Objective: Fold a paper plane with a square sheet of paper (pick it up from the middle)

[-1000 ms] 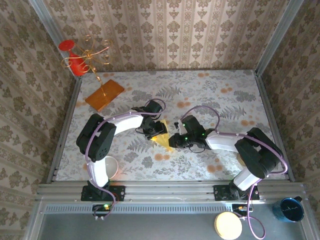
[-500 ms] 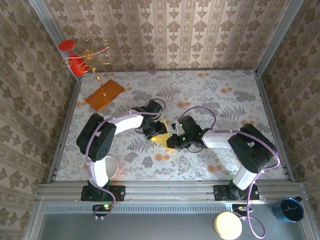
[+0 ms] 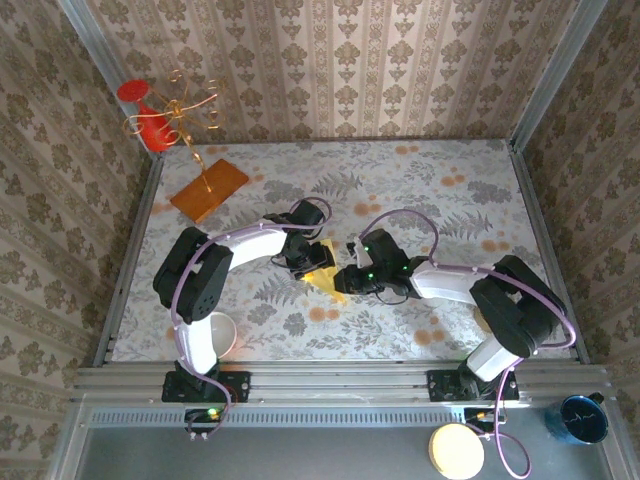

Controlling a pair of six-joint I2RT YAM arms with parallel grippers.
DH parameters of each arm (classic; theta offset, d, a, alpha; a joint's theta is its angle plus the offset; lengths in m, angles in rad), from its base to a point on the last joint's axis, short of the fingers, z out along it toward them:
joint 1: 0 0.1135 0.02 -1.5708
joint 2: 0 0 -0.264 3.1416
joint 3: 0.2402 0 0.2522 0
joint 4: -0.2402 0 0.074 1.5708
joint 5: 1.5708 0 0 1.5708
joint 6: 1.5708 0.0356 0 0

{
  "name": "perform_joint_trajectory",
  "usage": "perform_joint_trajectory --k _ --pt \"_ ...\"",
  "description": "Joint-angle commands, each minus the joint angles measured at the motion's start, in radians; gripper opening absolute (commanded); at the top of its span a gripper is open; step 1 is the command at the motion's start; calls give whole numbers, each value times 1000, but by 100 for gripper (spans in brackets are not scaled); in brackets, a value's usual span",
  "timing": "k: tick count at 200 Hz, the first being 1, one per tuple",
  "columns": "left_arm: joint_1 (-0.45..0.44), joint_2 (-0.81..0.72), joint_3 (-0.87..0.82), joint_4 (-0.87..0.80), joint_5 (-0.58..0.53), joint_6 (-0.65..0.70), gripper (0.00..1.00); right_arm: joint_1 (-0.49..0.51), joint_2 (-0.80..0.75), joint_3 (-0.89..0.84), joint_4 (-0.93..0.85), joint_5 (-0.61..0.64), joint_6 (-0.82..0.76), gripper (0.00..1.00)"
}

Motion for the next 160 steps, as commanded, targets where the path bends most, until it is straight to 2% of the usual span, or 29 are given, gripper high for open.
perform_joint_trajectory --k 1,130,160 --pt "-6 98 -57 -120 -54 21 57 6 6 -13 -52 42 -6 25" --pt "-6 99 -55 -120 -51 18 57 18 80 8 -71 19 -14 22" --pt "-6 99 -56 -120 -50 18 57 18 84 10 -74 15 -17 17"
